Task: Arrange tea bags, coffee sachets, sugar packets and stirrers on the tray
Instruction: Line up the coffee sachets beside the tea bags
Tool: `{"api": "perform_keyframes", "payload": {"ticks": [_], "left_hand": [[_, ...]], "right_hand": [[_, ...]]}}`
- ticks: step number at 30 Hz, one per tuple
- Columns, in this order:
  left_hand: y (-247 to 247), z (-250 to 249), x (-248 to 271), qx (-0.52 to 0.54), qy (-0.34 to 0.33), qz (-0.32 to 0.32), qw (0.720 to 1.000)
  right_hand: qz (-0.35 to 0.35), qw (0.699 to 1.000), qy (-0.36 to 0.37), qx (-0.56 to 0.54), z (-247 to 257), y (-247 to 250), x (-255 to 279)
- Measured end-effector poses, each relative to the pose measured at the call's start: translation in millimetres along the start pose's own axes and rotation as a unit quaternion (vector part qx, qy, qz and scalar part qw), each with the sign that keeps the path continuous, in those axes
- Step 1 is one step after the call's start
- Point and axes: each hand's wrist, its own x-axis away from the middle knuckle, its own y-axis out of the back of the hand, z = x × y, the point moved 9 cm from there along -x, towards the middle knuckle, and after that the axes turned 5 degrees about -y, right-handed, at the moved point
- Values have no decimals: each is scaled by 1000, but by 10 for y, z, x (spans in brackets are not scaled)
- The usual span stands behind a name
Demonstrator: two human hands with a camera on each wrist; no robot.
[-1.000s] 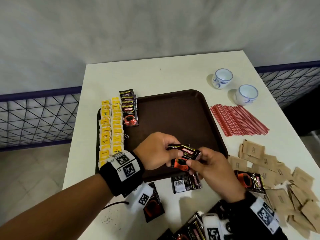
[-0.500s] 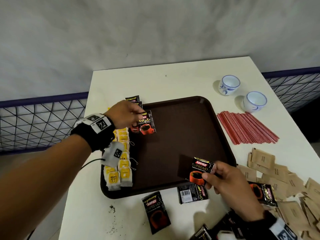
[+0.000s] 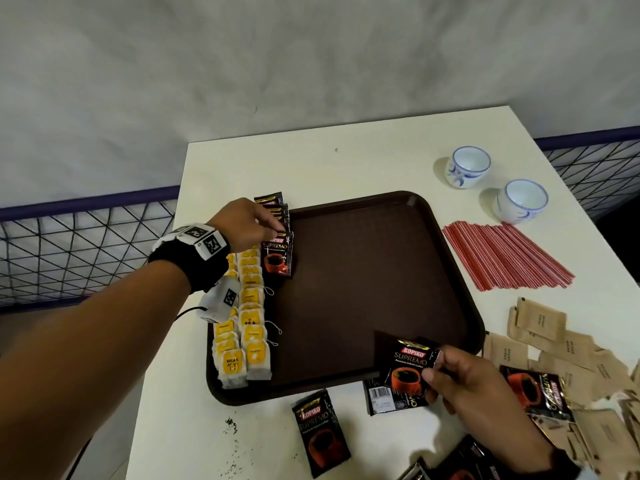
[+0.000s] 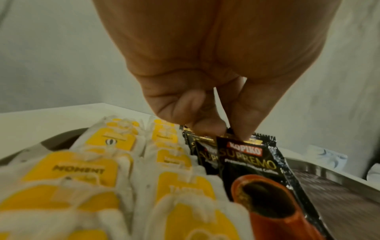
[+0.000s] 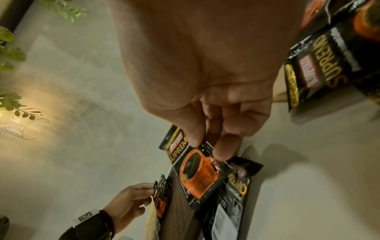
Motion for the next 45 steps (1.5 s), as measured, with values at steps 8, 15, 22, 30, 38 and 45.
{"api": "perform_keyframes", "payload": {"ticks": [8,15,22,30,38,45], "left_hand": [[25,36,-11,-48,-45,-29,997],[36,45,-4,-61,-56,-37,996],[30,77,-20,-82,-45,-39,995],[171,-133,74,-100,-77,-88,988],[-609,-1292,796,78,-205,158,963],[-833,-1435,878,43,-214,189,957]], "right_hand": [[12,1000,-1,-10,49,-66,11],[13,1000,6,-1,81,-71,-5],[11,1000,8,12,90,-67,-40],[13,999,30,15,180,-106,-44],[33,994,97,38,598,-343,-119],[27,992,115,40,816,-411,-153]]}}
